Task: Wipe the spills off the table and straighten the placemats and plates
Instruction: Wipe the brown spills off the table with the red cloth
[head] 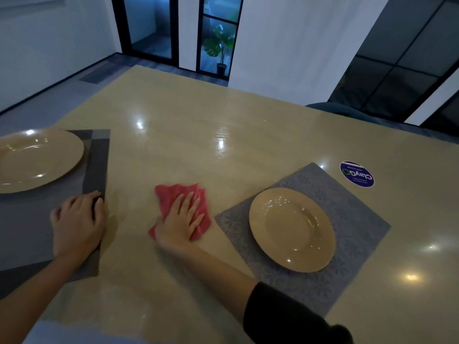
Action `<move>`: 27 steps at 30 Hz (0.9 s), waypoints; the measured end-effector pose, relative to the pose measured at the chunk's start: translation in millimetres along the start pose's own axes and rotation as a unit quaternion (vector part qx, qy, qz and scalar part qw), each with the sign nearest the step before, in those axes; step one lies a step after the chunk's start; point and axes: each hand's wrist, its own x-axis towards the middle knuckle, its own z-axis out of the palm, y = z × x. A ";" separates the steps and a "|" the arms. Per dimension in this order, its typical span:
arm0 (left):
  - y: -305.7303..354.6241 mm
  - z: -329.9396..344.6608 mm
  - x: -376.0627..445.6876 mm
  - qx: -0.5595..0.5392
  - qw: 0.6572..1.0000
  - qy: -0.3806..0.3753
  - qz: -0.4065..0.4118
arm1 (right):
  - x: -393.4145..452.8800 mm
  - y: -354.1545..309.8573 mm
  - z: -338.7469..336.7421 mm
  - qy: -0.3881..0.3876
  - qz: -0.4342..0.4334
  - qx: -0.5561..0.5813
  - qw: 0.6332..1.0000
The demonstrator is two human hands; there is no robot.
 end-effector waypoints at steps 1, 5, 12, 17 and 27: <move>0.3 -0.7 -0.3 -0.003 1.000 0.001 -0.001 | -12.3 -2.5 4.8 -0.026 -0.024 -0.007 0.999; 2.6 -4.6 -1.6 -0.009 1.000 -0.001 -0.002 | -9.9 -0.2 3.3 -0.067 -0.079 -0.055 0.993; -3.6 -3.2 -0.4 -0.030 0.999 -0.009 0.005 | 88.1 -9.7 -21.2 -0.051 -0.098 -0.116 0.987; -1.1 -1.8 -0.3 -0.021 1.000 0.001 0.000 | 28.1 6.5 7.5 -0.013 -0.218 -0.149 0.965; -3.5 -3.8 -4.1 -0.033 0.999 -0.013 0.009 | 0.5 57.8 -16.8 -0.002 -0.285 -0.169 0.944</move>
